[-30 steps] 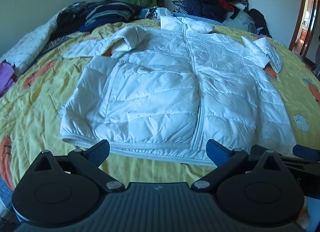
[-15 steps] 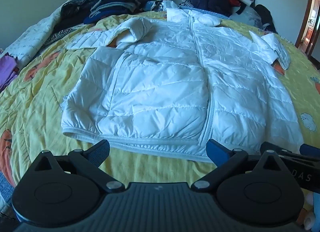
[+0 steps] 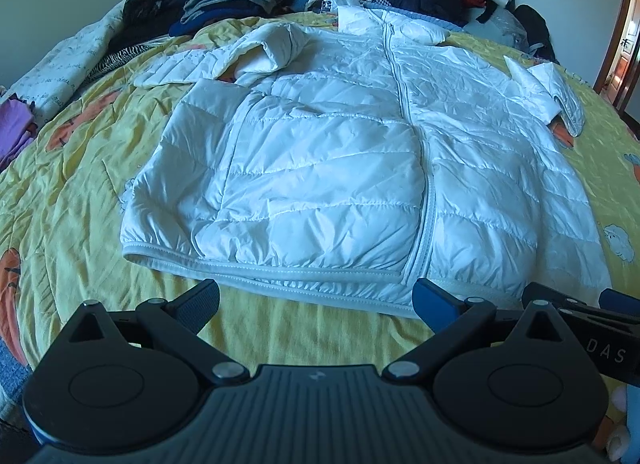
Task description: Fold small clothes
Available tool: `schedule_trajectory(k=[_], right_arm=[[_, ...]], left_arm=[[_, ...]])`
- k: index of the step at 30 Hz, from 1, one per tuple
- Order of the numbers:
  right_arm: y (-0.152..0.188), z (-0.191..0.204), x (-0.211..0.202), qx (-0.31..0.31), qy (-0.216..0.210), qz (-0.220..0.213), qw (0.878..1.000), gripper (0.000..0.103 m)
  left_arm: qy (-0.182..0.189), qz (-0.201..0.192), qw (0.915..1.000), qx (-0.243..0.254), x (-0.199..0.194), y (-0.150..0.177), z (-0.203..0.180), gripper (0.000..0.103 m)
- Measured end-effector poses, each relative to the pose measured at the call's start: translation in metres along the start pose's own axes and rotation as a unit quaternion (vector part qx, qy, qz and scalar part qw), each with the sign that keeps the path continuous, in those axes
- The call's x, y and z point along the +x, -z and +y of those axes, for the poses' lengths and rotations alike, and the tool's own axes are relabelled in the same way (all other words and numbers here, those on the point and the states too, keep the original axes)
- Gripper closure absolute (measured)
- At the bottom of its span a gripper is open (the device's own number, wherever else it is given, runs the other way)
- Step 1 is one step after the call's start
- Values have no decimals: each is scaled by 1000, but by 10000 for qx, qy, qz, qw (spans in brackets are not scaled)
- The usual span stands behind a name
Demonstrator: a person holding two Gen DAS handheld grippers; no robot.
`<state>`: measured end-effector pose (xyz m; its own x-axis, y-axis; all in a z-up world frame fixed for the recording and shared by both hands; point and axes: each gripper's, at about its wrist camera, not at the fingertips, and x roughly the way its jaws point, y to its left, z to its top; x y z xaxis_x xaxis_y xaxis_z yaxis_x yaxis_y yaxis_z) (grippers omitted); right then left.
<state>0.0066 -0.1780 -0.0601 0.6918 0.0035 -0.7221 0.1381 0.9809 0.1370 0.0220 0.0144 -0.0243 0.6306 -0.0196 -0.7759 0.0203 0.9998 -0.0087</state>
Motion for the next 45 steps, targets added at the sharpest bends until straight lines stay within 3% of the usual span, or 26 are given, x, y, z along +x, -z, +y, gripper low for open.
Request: schedule_trajectory(k=[23,38,45], right_arm=[[-5,3,3,-159,42,-11,9999,0],[-3,4,4,-155,9,8,9999,0],[0,6,1,-174,-16,-10,9998,0]], left_arm=[[-72,76,9999,-41,5,0,2,0],[-120,333,9991,-224,7,13,7,0],[38,231,9995,-210,1,16,5,0]])
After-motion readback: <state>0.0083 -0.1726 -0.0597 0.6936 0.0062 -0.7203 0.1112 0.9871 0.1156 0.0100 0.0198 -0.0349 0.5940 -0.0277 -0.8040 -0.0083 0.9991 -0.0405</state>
